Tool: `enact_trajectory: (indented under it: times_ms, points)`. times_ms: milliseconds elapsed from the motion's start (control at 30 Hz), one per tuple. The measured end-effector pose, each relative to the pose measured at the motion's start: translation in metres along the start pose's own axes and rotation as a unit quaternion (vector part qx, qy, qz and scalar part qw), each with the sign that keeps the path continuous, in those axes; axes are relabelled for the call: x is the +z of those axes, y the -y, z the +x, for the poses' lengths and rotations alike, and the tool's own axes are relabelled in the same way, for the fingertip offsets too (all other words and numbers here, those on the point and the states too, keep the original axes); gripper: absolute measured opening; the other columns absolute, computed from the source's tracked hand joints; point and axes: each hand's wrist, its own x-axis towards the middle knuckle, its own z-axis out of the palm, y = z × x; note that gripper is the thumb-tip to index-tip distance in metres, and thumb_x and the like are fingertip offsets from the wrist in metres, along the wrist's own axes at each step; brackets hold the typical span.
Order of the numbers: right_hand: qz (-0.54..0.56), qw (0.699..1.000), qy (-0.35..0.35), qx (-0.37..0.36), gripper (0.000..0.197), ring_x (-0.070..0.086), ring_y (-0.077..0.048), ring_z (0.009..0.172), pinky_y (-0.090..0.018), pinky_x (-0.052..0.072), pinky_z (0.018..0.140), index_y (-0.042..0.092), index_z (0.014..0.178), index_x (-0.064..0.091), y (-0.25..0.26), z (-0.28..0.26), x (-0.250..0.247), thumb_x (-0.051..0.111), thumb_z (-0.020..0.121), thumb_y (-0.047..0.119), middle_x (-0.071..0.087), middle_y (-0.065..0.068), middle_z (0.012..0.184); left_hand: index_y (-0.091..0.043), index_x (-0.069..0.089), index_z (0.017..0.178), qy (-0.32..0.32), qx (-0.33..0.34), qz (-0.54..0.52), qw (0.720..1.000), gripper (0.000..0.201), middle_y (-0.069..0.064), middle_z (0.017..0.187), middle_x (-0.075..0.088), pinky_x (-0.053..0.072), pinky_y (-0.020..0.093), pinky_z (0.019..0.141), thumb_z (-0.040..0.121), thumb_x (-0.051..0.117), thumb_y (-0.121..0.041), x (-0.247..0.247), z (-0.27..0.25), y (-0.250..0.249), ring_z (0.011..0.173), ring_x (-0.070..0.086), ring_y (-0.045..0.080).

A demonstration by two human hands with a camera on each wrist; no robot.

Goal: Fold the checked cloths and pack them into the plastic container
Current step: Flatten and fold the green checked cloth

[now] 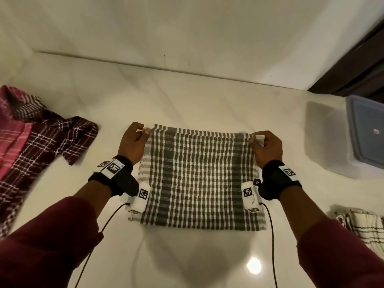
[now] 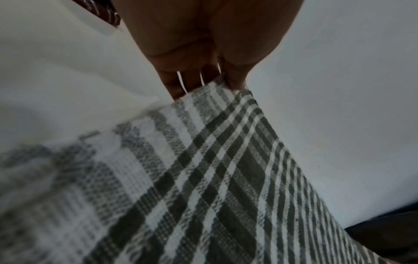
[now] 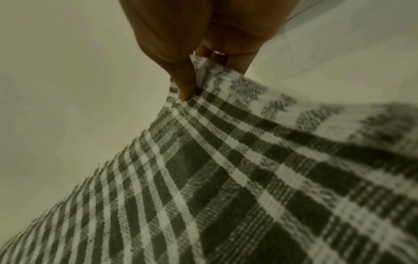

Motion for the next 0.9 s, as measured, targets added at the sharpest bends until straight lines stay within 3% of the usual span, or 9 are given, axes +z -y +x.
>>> enact_trajectory:
  times_ms: [67, 267, 367, 500, 567, 633, 767, 833, 900]
  points:
    - [-0.022, 1.000, 0.014, 0.000, 0.002, 0.057, -0.018, 0.075, -0.016, 0.043, 0.062, 0.008, 0.086, 0.062, 0.001, 0.004, 0.005, 0.064, 0.086, 0.008, 0.062, -0.003, 0.078, -0.011, 0.046, 0.095, 0.003, -0.020, 0.005, 1.000, 0.012, 0.012, 0.092, 0.059, 0.038, 0.028, 0.068, 0.098, 0.050, -0.022, 0.002, 0.006, 0.001, 0.081, 0.054, 0.023]
    - [-0.100, 0.994, 0.030, 0.031, 0.006, 0.051, -0.018, 0.080, -0.015, 0.032, 0.062, 0.008, 0.097, 0.058, -0.001, 0.010, 0.015, 0.054, 0.094, 0.012, 0.059, -0.003, 0.090, -0.007, 0.050, 0.096, -0.009, -0.051, 0.126, 0.991, 0.015, 0.008, 0.091, 0.054, 0.035, 0.032, 0.072, 0.097, 0.049, -0.022, 0.017, 0.026, 0.001, 0.081, 0.048, 0.024]
    - [-0.147, 0.987, 0.038, 0.052, 0.011, 0.059, -0.026, 0.085, -0.025, 0.040, 0.069, 0.013, 0.102, 0.056, 0.001, 0.008, 0.016, 0.053, 0.095, 0.020, 0.063, -0.007, 0.096, -0.003, 0.056, 0.103, -0.026, -0.068, 0.149, 0.986, 0.021, 0.009, 0.097, 0.058, 0.034, 0.028, 0.075, 0.095, 0.054, -0.022, 0.021, 0.024, 0.003, 0.084, 0.048, 0.021]
    - [-0.274, 0.960, 0.053, 0.024, 0.050, 0.052, -0.032, 0.111, -0.041, 0.047, 0.087, 0.017, 0.127, 0.045, 0.004, 0.001, 0.015, 0.067, 0.083, 0.030, 0.048, -0.009, 0.127, -0.006, 0.049, 0.119, -0.018, -0.069, 0.197, 0.978, 0.038, 0.018, 0.121, 0.050, 0.043, 0.040, 0.084, 0.087, 0.063, -0.021, 0.019, 0.009, 0.000, 0.104, 0.051, 0.035]
    - [-0.283, 0.957, 0.035, -0.044, 0.066, 0.043, -0.033, 0.121, -0.044, 0.042, 0.098, 0.014, 0.135, 0.041, 0.013, -0.016, 0.016, 0.071, 0.079, 0.029, 0.039, -0.011, 0.138, -0.009, 0.046, 0.127, -0.027, -0.007, 0.259, 0.965, 0.053, 0.018, 0.130, 0.042, 0.041, 0.048, 0.093, 0.083, 0.069, -0.024, 0.015, -0.011, -0.007, 0.114, 0.044, 0.039]
    - [-0.241, 0.962, 0.088, -0.090, 0.059, 0.043, -0.029, 0.122, -0.041, 0.040, 0.101, 0.016, 0.133, 0.046, 0.024, -0.047, 0.018, 0.071, 0.080, 0.029, 0.042, -0.010, 0.137, -0.014, 0.051, 0.122, 0.024, 0.071, 0.251, 0.965, 0.048, 0.011, 0.125, 0.049, 0.044, 0.047, 0.092, 0.081, 0.072, -0.028, 0.012, -0.042, -0.013, 0.111, 0.048, 0.031]
    - [-0.176, 0.930, 0.303, -0.108, 0.039, 0.054, -0.014, 0.103, -0.036, 0.049, 0.089, 0.022, 0.113, 0.060, 0.027, -0.128, 0.014, 0.072, 0.079, 0.038, 0.055, 0.005, 0.114, -0.034, 0.057, 0.098, 0.252, 0.134, 0.191, 0.939, 0.031, -0.024, 0.104, 0.047, 0.042, 0.018, 0.080, 0.076, 0.062, -0.056, -0.002, -0.117, -0.004, 0.093, 0.051, -0.001]
    - [-0.205, 0.910, 0.341, -0.114, 0.044, 0.052, -0.012, 0.101, -0.034, 0.048, 0.088, 0.024, 0.113, 0.061, 0.017, -0.161, 0.007, 0.074, 0.075, 0.044, 0.053, 0.008, 0.112, -0.036, 0.058, 0.102, 0.297, 0.120, 0.230, 0.919, 0.047, -0.027, 0.108, 0.042, 0.038, 0.017, 0.083, 0.068, 0.055, -0.068, -0.011, -0.143, 0.011, 0.098, 0.045, -0.001]
    - [-0.214, 0.907, 0.352, -0.084, 0.051, 0.048, -0.010, 0.104, -0.027, 0.044, 0.091, 0.025, 0.115, 0.062, 0.004, -0.183, -0.003, 0.078, 0.071, 0.044, 0.048, 0.009, 0.116, -0.032, 0.060, 0.109, 0.305, 0.096, 0.275, 0.907, 0.063, -0.018, 0.119, 0.042, 0.037, 0.024, 0.094, 0.060, 0.054, -0.070, -0.021, -0.159, 0.028, 0.110, 0.039, 0.004]
